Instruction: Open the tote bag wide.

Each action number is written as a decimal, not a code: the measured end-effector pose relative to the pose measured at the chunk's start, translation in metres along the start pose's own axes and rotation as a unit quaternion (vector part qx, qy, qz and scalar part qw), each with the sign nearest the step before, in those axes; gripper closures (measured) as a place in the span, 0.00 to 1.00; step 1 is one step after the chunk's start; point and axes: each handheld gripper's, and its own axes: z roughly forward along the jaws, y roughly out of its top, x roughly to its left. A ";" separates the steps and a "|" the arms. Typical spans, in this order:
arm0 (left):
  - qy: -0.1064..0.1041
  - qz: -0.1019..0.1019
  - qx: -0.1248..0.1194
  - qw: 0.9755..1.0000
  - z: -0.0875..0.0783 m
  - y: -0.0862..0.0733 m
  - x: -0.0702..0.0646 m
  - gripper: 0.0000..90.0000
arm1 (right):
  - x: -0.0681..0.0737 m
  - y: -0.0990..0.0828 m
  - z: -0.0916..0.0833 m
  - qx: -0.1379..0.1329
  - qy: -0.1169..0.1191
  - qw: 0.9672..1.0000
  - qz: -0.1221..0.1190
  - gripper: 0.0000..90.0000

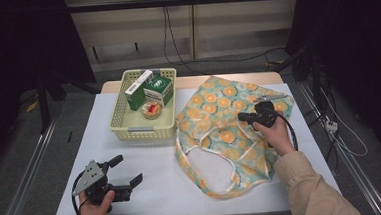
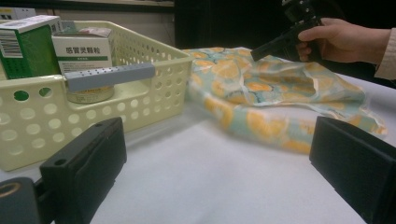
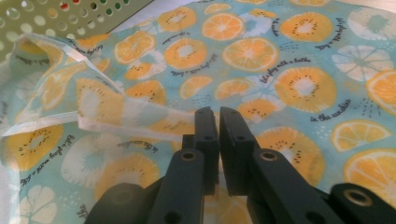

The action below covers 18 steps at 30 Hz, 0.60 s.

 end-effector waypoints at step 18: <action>0.002 0.003 0.001 1.000 0.000 0.001 -0.001 0.04 | 0.057 -0.007 -0.023 0.009 0.036 0.997 -0.065 0.37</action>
